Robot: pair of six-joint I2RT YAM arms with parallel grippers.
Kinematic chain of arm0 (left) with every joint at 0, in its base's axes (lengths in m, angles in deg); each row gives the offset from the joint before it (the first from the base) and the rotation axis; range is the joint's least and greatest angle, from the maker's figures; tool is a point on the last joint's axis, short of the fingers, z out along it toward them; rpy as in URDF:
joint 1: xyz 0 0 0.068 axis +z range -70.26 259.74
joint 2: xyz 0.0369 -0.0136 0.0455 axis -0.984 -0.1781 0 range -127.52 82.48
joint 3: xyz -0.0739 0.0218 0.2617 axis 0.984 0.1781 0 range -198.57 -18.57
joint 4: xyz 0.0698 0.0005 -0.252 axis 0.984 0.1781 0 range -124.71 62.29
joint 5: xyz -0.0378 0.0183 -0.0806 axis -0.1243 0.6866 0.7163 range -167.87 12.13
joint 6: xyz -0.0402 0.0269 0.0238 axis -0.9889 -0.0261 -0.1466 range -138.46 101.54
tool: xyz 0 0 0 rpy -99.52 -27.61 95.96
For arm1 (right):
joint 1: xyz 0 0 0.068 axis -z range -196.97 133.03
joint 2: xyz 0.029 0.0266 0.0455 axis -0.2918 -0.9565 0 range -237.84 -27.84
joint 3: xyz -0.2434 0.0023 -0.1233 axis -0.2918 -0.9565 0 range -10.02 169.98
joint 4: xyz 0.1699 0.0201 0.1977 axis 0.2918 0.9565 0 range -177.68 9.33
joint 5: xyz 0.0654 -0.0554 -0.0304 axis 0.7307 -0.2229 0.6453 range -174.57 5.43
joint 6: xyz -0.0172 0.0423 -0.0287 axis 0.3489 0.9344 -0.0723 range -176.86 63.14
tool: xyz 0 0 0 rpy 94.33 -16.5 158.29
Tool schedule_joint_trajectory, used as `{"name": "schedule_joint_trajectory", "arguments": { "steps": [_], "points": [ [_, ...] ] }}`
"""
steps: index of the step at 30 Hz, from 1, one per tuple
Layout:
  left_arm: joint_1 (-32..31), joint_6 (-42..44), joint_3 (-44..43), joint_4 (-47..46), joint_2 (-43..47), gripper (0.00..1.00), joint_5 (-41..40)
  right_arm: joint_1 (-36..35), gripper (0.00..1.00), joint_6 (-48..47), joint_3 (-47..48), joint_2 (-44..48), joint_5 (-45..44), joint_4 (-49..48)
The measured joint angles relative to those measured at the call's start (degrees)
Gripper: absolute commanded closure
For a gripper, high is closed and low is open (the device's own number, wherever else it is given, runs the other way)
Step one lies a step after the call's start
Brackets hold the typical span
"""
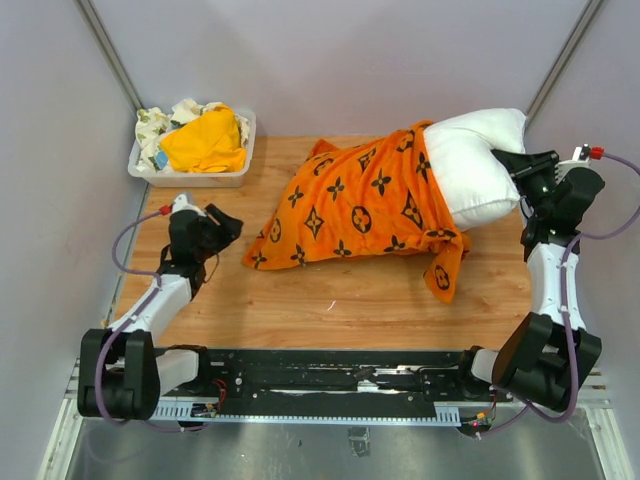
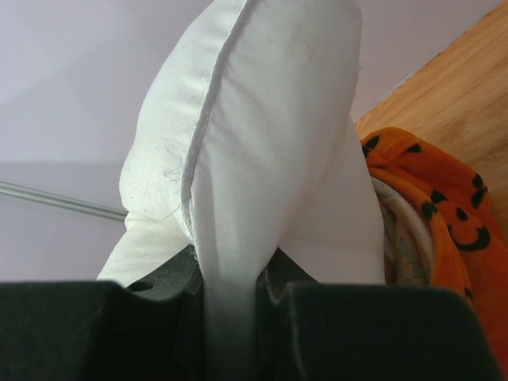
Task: Remove the pillowcase from the pillow
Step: Remove the pillow from the pillowcase.
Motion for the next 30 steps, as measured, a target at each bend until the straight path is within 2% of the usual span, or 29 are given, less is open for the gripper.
{"name": "schedule_joint_trajectory", "arguments": {
  "steps": [4, 5, 6, 7, 12, 17, 19, 21, 23, 24, 28, 29, 30],
  "points": [
    [-13.1, -0.2, -1.6, 0.2, -0.5, 0.23, -0.7, -0.7, 0.99, 0.0, 1.0, -1.3, 0.0, -0.2],
    [-15.6, -0.4, -1.7, 0.2, -0.5, 0.16, -0.9, -0.9, 0.99, 0.0, 1.4, -1.6, 0.0, -0.2],
    [-18.0, -0.6, -1.7, 0.3, -0.5, 0.03, -1.3, -1.2, 0.99, 0.0, 1.7, -1.7, -0.1, -0.2],
    [-19.6, -0.7, -1.7, 0.4, -0.4, 0.01, -1.7, -1.5, 0.99, 0.0, 2.0, -1.9, -0.1, -0.2],
    [-24.7, -1.6, 0.7, -0.9, -0.9, 0.01, -4.0, -2.8, 0.99, -0.4, 2.9, -2.1, -0.3, -0.5],
    [-25.7, -1.7, 3.4, -3.6, -6.1, 0.01, -5.3, -4.3, 0.99, -0.8, 3.4, -2.6, -0.7, -0.9],
    [-25.7, -1.7, 3.5, -5.0, -9.1, 0.04, -5.4, -4.6, 0.99, -0.9, 3.5, -2.7, -0.7, -1.0],
    [-25.7, -1.5, 3.5, -6.6, -11.9, 0.13, -5.5, -4.8, 0.99, -1.0, 3.5, -2.7, -0.7, -1.0],
    [-25.7, -1.4, 3.2, -7.8, -14.4, 0.27, -5.6, -4.8, 0.99, -1.1, 3.5, -2.7, -0.7, -1.0],
    [-25.7, -1.3, 3.0, -8.6, -15.7, 0.37, -5.7, -4.8, 0.99, -1.2, 3.5, -2.7, -0.7, -1.0],
    [-25.7, -1.3, 1.7, -10.9, -18.8, 0.89, -5.8, -4.8, 0.99, -1.6, 3.5, -2.7, -0.7, -0.9],
    [-25.7, -1.0, 1.6, -11.1, -19.1, 0.98, -5.9, -4.8, 0.99, -1.7, 3.5, -2.7, -0.6, -0.9],
    [-25.7, -0.8, 1.3, -11.3, -19.4, 1.0, -6.0, -4.8, 0.99, -1.9, 3.5, -2.7, -0.6, -0.9]
  ]
}}
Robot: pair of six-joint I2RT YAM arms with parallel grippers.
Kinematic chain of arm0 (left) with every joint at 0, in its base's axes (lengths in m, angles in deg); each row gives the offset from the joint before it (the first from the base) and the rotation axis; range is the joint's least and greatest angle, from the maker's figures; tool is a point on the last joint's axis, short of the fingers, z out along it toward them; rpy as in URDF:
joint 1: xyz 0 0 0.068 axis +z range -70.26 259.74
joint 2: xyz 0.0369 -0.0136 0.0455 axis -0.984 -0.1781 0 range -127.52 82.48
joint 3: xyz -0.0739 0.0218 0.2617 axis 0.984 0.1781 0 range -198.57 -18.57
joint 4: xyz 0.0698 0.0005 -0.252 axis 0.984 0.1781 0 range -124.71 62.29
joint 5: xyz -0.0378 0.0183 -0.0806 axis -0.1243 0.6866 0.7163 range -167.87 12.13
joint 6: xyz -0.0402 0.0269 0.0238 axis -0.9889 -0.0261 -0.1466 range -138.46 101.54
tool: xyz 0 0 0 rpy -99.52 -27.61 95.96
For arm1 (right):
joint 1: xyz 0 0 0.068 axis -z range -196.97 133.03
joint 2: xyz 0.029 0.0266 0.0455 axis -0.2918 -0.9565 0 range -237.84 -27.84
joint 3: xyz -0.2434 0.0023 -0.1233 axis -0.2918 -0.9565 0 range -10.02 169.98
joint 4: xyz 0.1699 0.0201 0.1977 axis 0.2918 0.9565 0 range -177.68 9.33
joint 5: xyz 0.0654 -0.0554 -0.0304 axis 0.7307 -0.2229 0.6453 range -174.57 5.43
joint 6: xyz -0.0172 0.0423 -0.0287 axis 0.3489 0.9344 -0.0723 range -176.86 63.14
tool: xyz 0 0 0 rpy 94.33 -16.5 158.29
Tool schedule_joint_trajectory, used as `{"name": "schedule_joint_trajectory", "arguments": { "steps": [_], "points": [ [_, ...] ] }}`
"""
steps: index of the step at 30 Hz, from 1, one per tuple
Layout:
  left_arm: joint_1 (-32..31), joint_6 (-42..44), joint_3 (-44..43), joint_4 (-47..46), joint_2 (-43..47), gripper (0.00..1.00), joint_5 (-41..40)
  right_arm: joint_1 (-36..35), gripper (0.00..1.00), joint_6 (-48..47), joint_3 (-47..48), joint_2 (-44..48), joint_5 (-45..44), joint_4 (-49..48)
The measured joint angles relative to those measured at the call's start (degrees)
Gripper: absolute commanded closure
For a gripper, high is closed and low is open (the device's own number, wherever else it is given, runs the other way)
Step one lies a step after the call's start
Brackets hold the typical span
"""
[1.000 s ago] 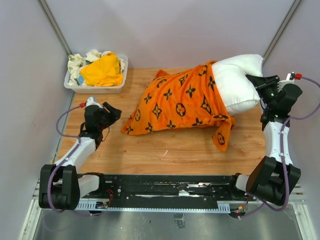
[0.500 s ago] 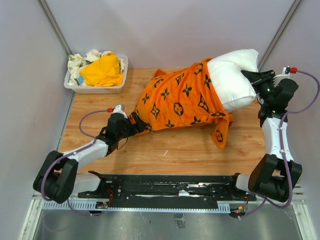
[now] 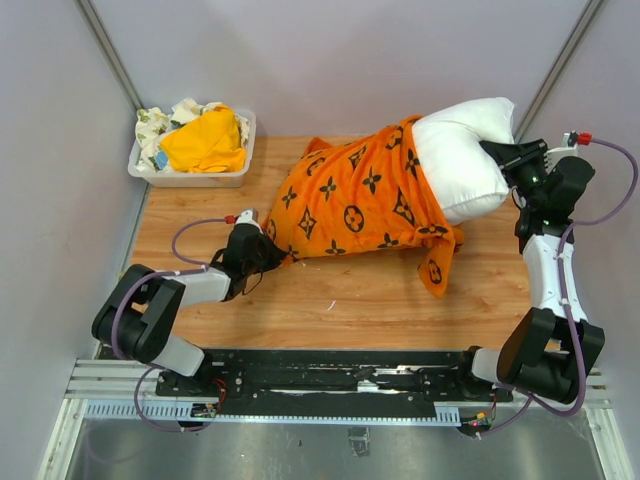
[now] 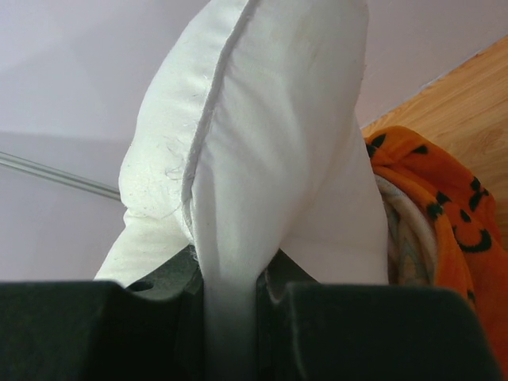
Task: Remove the pillowcase from the pillow
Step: Remove the pillow from the pillowcase.
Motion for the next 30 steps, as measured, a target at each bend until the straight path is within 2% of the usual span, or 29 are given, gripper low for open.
{"name": "schedule_joint_trajectory", "arguments": {
  "steps": [5, 9, 13, 16, 21, 24, 25, 27, 28, 29, 30],
  "points": [
    [2.8, -0.4, -0.6, -0.6, -0.2, 1.0, 1.2, 0.0, 0.99, -0.3, 0.0, -0.2, 0.5, 0.0],
    [10.2, -3.0, 0.2, -1.5, 1.2, 1.0, 4.1, -0.3, 0.99, -0.3, 0.0, -0.5, 1.2, 0.2],
    [21.7, -7.8, 3.3, -1.5, 8.5, 1.0, 7.7, -0.4, 0.99, -0.2, -0.3, -0.6, 3.1, 0.9],
    [27.8, -10.5, 4.7, 0.3, 14.2, 1.0, 10.1, -0.2, 0.99, 1.9, -2.5, -0.6, 5.3, -0.8],
    [33.7, -13.8, 7.4, 4.6, 21.4, 1.0, 13.0, 1.2, 0.99, 7.2, -4.0, -2.1, 9.6, -4.7],
    [34.8, -14.6, 9.1, 6.8, 25.2, 1.0, 14.0, 1.4, 0.99, 8.7, -4.1, -2.9, 11.5, -6.3],
    [35.0, -14.1, 9.3, 7.0, 25.8, 0.9, 14.8, 1.4, 0.99, 8.6, -4.1, -3.0, 11.7, -6.2],
    [35.3, -11.5, 9.5, 6.4, 26.4, 0.52, 17.6, 1.4, 0.99, 7.2, -3.6, -3.0, 11.7, -4.9],
    [35.1, -9.7, 9.0, 6.3, 26.4, 0.37, 18.7, 1.2, 0.99, 6.0, -3.1, -3.0, 11.4, -4.0],
    [34.4, -7.2, 8.0, 7.2, 26.0, 0.28, 18.8, 0.7, 0.99, 4.8, -2.3, -3.0, 10.6, -2.6],
    [32.9, -4.6, 5.6, 9.8, 25.2, 0.25, 17.4, -0.2, 0.99, 3.0, -0.7, -3.2, 9.4, -1.4]
  ]
}}
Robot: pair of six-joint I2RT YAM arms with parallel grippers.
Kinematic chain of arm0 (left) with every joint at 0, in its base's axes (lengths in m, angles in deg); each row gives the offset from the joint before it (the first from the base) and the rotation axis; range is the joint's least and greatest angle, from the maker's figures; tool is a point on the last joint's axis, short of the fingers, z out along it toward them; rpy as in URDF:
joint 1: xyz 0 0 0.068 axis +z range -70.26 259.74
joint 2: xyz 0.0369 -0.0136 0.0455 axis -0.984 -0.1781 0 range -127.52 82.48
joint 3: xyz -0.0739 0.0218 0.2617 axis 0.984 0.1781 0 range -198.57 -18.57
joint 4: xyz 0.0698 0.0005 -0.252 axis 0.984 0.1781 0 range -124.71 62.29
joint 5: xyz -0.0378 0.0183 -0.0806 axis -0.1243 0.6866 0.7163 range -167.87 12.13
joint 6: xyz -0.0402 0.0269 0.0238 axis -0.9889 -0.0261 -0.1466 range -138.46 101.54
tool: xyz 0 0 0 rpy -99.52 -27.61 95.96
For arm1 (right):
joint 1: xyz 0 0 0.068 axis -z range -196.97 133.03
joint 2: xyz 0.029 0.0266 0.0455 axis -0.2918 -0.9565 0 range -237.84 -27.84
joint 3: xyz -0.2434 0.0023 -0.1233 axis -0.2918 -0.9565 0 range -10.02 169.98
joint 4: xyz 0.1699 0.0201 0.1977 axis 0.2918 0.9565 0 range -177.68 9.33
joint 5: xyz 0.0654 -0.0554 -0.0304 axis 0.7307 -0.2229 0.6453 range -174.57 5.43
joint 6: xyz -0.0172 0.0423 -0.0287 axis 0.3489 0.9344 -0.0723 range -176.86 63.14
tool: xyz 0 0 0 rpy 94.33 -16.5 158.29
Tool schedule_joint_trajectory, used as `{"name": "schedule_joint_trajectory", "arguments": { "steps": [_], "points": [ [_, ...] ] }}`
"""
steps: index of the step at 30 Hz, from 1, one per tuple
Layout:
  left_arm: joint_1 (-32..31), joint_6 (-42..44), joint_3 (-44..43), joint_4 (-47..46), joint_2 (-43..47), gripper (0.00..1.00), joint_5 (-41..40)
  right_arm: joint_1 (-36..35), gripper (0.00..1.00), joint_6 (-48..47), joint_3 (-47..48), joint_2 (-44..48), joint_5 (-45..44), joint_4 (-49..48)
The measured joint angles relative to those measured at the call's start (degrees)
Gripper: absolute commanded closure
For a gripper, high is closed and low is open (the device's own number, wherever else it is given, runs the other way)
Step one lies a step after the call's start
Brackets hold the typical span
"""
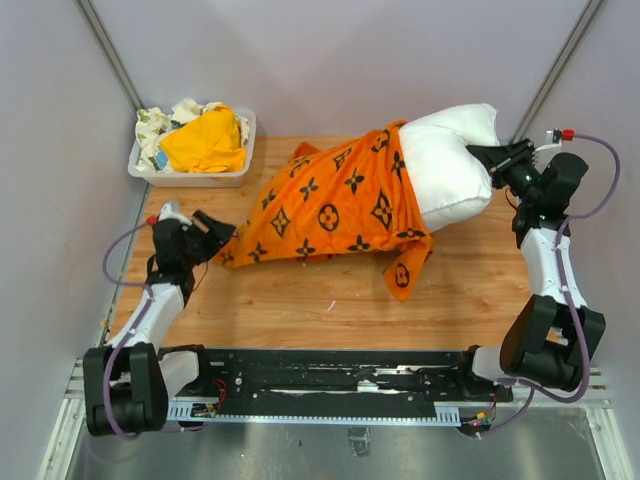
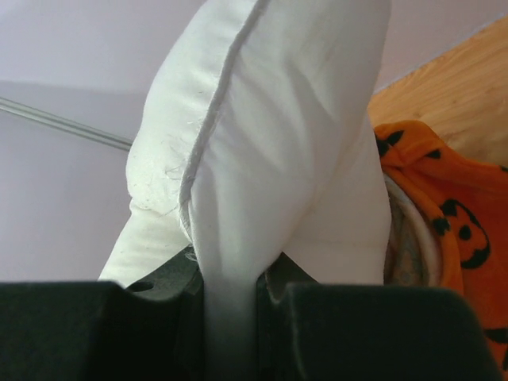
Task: Remove the pillowcase from the pillow
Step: Remove the pillow from the pillowcase.
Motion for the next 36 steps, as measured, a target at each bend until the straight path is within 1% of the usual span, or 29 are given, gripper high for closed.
{"name": "schedule_joint_trajectory", "arguments": {
  "steps": [2, 3, 4, 6, 7, 9, 11, 15, 19, 20, 21, 23, 25, 26, 27, 28, 32, 34, 36],
  "points": [
    [-6.2, 5.1, -7.6, 5.5, -2.7, 0.17, -3.4, -1.5, 0.99, -2.5, 2.6, -0.5, -1.3, 0.9],
    [-9.6, 6.8, -11.0, 7.2, -3.7, 0.11, -5.1, -2.3, 0.99, -3.7, 3.7, -0.7, -1.7, 1.0],
    [-13.9, 8.7, -15.3, 8.4, -4.8, 0.02, -7.0, -3.4, 0.99, -4.8, 4.9, -1.0, -2.1, 1.3],
    [-19.5, 11.0, -20.2, 8.7, -5.0, 0.01, -8.4, -5.5, 0.99, -6.4, 7.2, -1.8, -2.5, 1.4],
    [-21.0, 11.7, -21.7, 8.3, -4.5, 0.01, -9.1, -6.5, 0.99, -7.2, 8.2, -2.1, -2.5, 1.8],
    [-21.7, 12.5, -23.5, 7.9, -4.2, 0.01, -10.4, -7.6, 0.99, -8.5, 9.5, -2.7, -2.5, 2.7],
    [-21.6, 13.4, -25.6, 7.9, -5.8, 0.02, -11.4, -8.6, 0.99, -10.1, 10.4, -3.0, -2.5, 4.0],
    [-22.1, 15.5, -34.1, 7.6, -15.7, 0.05, -13.1, -10.6, 0.99, -14.2, 12.2, -3.3, -2.7, 8.4],
    [-23.5, 16.9, -38.3, 7.0, -24.1, 0.08, -13.5, -13.0, 0.99, -17.0, 13.0, -3.3, -2.9, 10.2],
    [-23.9, 17.1, -38.7, 6.9, -25.7, 0.11, -13.5, -13.3, 0.99, -17.4, 13.1, -3.3, -2.7, 10.6],
    [-24.2, 17.3, -38.8, 6.7, -27.0, 0.19, -13.4, -13.7, 0.99, -17.8, 13.1, -3.3, -2.7, 11.0],
    [-24.5, 17.6, -39.0, 6.4, -29.1, 0.4, -13.3, -14.1, 0.99, -18.3, 13.1, -3.3, -2.7, 11.5],
    [-24.7, 17.6, -39.2, 5.7, -30.6, 0.75, -13.4, -14.3, 0.99, -18.7, 13.1, -3.4, -2.7, 12.0],
    [-24.7, 17.7, -39.3, 5.4, -31.1, 0.88, -13.5, -14.3, 0.99, -18.8, 13.1, -3.5, -2.7, 12.0],
    [-24.7, 17.7, -39.4, 5.1, -31.3, 0.97, -13.9, -14.3, 0.99, -18.9, 13.1, -3.6, -2.6, 12.1],
    [-24.8, 17.5, -39.4, 4.9, -31.4, 0.99, -14.3, -14.3, 0.99, -18.9, 13.1, -3.7, -2.6, 12.2],
    [-24.5, 17.9, -39.4, 4.5, -31.4, 1.0, -15.5, -14.3, 0.99, -19.1, 13.1, -3.9, -2.4, 12.4],
    [-23.3, 17.0, -39.4, 4.6, -31.3, 1.0, -15.4, -14.0, 0.99, -18.8, 13.1, -3.9, -1.9, 12.1],
    [-20.6, 15.2, -39.3, 5.0, -30.7, 1.0, -14.9, -13.2, 0.99, -17.1, 13.0, -4.0, -0.4, 10.9]
  ]
}}
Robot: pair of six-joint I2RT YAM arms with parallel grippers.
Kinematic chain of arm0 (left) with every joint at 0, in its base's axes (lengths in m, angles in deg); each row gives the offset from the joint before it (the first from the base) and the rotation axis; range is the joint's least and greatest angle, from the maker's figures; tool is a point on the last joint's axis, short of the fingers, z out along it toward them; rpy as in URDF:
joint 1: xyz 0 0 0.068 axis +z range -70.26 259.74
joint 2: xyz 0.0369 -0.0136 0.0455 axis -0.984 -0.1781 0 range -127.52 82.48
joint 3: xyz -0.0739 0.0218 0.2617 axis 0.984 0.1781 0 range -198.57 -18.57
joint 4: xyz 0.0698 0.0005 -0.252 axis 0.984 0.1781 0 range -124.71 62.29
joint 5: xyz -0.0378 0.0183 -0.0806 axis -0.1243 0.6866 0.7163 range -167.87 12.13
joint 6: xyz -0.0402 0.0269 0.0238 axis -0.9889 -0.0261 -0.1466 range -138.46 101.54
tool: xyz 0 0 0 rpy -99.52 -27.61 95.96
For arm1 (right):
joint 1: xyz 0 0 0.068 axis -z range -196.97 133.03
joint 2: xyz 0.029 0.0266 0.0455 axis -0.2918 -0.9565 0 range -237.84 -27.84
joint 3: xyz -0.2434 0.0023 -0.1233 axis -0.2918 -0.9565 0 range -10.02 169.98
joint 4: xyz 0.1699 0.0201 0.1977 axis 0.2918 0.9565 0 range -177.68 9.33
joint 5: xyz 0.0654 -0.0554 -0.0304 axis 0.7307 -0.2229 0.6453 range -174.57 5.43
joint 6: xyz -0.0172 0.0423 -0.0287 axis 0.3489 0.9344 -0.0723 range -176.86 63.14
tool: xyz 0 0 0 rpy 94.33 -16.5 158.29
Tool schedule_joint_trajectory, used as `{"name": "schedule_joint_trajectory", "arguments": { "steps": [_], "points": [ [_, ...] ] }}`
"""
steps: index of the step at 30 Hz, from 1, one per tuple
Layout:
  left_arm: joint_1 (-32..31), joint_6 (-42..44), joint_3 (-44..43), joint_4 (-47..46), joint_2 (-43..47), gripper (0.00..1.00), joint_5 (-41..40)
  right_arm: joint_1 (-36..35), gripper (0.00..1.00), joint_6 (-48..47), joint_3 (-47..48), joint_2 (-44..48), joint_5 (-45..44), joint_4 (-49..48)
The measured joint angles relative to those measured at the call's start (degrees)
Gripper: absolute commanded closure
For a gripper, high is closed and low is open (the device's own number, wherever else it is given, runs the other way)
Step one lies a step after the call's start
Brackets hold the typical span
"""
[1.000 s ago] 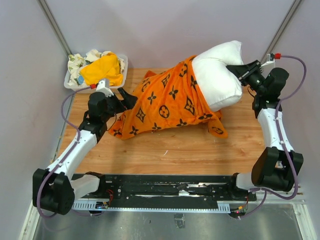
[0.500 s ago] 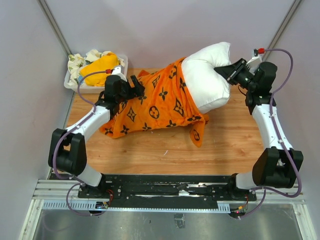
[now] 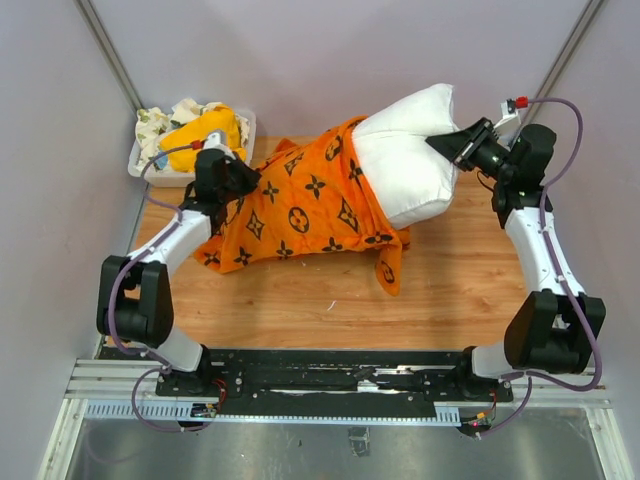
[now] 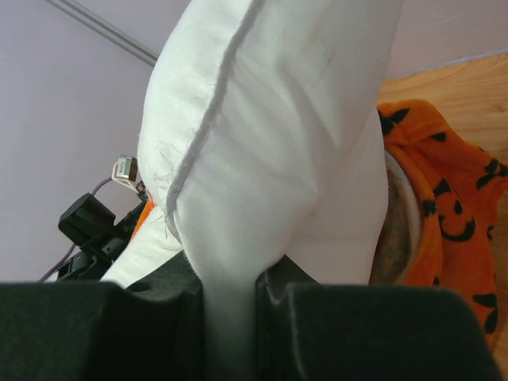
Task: Remove the pillowcase from the pillow
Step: Remove the pillow from the pillowcase.
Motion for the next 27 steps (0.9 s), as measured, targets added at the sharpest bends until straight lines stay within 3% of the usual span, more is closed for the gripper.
{"name": "schedule_joint_trajectory", "arguments": {
  "steps": [3, 8, 13, 17, 20, 23, 25, 27],
  "points": [
    [4.9, -4.0, 3.4, -1.0, 3.8, 1.0, 2.5, 1.8, 0.99, 5.2, -0.6, -0.7, 3.8, -4.1],
    [11.5, -7.3, 13.4, 0.1, 11.8, 1.0, 0.1, 5.5, 0.99, 12.9, -0.6, -4.4, 7.1, -10.6],
    [11.0, -8.2, 18.0, 0.3, 13.9, 1.0, 0.8, 5.2, 0.99, 13.1, 0.9, -6.0, 7.4, -8.7],
    [5.6, -5.9, 21.4, 0.3, 19.0, 0.89, -2.8, 4.0, 0.99, 9.1, 3.9, -6.0, 6.6, -5.0],
    [-6.8, -2.8, 21.9, 1.2, 22.6, 0.71, -8.8, 3.9, 0.99, 6.3, 4.9, -5.9, 5.8, -3.8],
    [-21.3, 1.3, 22.5, -0.6, 25.2, 0.23, -13.3, 4.0, 0.99, 3.9, 6.5, -6.3, 5.6, -1.8],
    [-29.4, 3.5, 22.8, -1.4, 26.1, 0.02, -15.2, 4.0, 0.99, 2.6, 8.8, -7.4, 5.9, -0.5],
    [-34.5, 5.2, 22.7, -1.4, 26.0, 0.01, -16.9, 4.0, 0.99, 1.3, 11.9, -9.1, 6.9, 0.6]
  ]
}}
